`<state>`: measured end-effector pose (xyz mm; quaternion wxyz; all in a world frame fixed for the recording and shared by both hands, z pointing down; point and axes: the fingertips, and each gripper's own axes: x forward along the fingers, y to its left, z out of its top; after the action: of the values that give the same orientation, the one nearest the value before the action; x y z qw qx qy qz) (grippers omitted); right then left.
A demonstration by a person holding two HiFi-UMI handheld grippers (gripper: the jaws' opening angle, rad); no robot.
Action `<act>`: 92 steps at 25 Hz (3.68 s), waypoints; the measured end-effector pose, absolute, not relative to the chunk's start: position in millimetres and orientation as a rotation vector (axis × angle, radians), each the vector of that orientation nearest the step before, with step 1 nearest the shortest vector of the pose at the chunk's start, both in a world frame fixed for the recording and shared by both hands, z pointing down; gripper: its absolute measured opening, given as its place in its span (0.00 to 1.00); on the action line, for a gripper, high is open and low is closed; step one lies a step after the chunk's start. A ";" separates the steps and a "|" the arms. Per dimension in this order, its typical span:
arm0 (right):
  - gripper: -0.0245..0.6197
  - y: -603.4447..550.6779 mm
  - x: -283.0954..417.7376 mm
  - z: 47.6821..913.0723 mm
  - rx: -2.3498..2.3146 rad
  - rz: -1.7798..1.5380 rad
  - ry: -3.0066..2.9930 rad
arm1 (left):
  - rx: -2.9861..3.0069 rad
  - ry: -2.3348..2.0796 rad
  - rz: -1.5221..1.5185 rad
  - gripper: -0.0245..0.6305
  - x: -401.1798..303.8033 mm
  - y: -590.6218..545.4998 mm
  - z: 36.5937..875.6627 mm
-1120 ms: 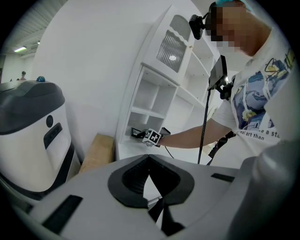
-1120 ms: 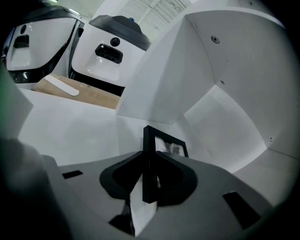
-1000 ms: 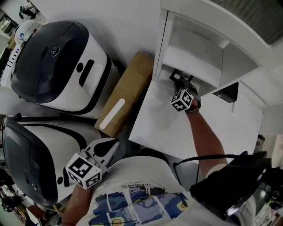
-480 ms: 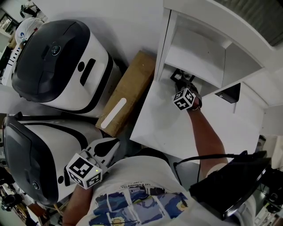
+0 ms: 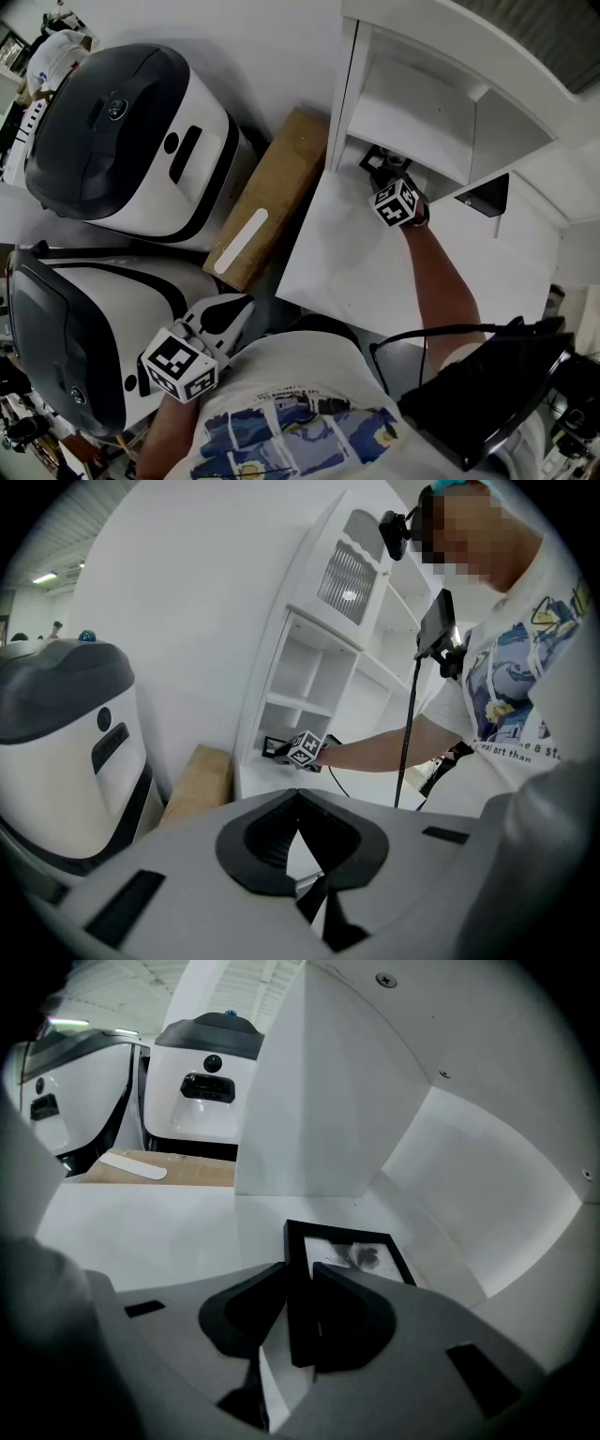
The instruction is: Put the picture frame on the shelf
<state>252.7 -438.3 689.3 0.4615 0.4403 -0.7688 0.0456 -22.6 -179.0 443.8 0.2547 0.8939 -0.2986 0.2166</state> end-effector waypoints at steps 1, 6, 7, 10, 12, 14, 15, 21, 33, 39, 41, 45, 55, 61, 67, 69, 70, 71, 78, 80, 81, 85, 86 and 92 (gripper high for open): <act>0.20 -438.2 253.1 689.4 1.081 0.129 -1.900 | 2.428 -0.809 0.587 0.06 -22.3 -178.7 443.6; 0.21 -438.2 253.8 688.9 1.076 0.210 -1.945 | 2.429 -0.806 0.586 0.06 -22.2 -178.5 443.3; 0.21 -438.0 253.9 688.6 1.075 0.220 -1.950 | 2.429 -0.805 0.585 0.06 -22.2 -178.0 443.3; 0.21 -437.6 254.0 687.8 1.073 0.237 -1.959 | 2.429 -0.804 0.586 0.06 -22.9 -175.9 443.6; 0.21 -437.4 253.4 686.8 1.072 0.241 -1.963 | 2.430 -0.807 0.584 0.06 -24.3 -175.0 443.4; 0.21 -436.7 253.0 685.8 1.076 0.248 -1.965 | 2.429 -0.812 0.579 0.06 -25.9 -174.4 442.8; 0.21 -436.0 253.0 685.3 1.080 0.252 -1.964 | 2.427 -0.815 0.576 0.06 -26.8 -174.2 442.4; 0.18 -429.6 251.6 674.2 1.117 0.233 -1.962 | 2.445 -0.811 0.573 0.06 -28.2 -171.3 437.9; 0.08 -387.8 240.6 663.9 1.168 0.333 -1.935 | 2.487 -0.729 0.539 0.06 -26.3 -163.7 427.8; 0.08 -352.8 226.9 670.2 1.144 0.399 -1.923 | 2.499 -0.697 0.521 0.06 -30.8 -152.6 425.5; 0.08 -340.9 220.2 670.7 1.132 0.408 -1.922 | 2.505 -0.684 0.518 0.06 -32.6 -147.1 425.0; 0.08 -317.7 209.6 670.7 1.130 0.439 -1.922 | 2.514 -0.664 0.507 0.06 -35.8 -136.6 424.0; 0.08 -258.7 185.3 666.5 1.121 0.451 -1.912 | 2.542 -0.629 0.491 0.06 -53.3 -103.5 424.1; 0.08 -225.8 168.9 657.7 1.129 0.460 -1.916 | 2.559 -0.606 0.475 0.06 -65.9 -85.1 423.3; 0.08 -188.8 150.9 651.0 1.131 0.470 -1.915 | 2.583 -0.573 0.477 0.06 -78.2 -63.2 422.8; 0.08 -178.3 144.2 648.0 1.137 0.470 -1.915 | 2.590 -0.564 0.479 0.06 -83.8 -56.2 422.9; 0.08 -173.0 140.8 646.4 1.143 0.473 -1.916 | 2.591 -0.560 0.478 0.06 -86.7 -52.4 423.0; 0.08 -167.5 137.6 644.9 1.150 0.476 -1.917 | 2.592 -0.556 0.478 0.06 -89.3 -48.6 423.1; 0.08 -125.2 118.5 638.4 1.172 0.498 -1.924 | 2.608 -0.527 0.477 0.06 -101.3 -21.9 422.7; 0.08 -113.6 112.0 636.4 1.177 0.499 -1.925 | 2.612 -0.520 0.475 0.06 -105.7 -14.5 423.0; 0.08 -108.4 108.6 635.5 1.178 0.498 -1.927 | 2.614 -0.517 0.473 0.06 -108.1 -11.0 423.3; 0.08 -88.7 96.0 630.7 1.183 0.497 -1.932 | 2.622 -0.501 0.471 0.06 -115.0 2.9 423.9; 0.08 -84.2 92.7 629.2 1.184 0.496 -1.934 | 2.624 -0.496 0.471 0.06 -116.5 6.2 423.8; 0.08 -58.1 71.6 621.8 1.181 0.478 -1.946 | 2.630 -0.483 0.469 0.06 -128.9 24.5 426.9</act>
<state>71.6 -58.1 621.8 0.3965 0.4660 -0.7681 0.1886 -128.9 24.5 426.9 0.2120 0.9467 -0.1739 0.1689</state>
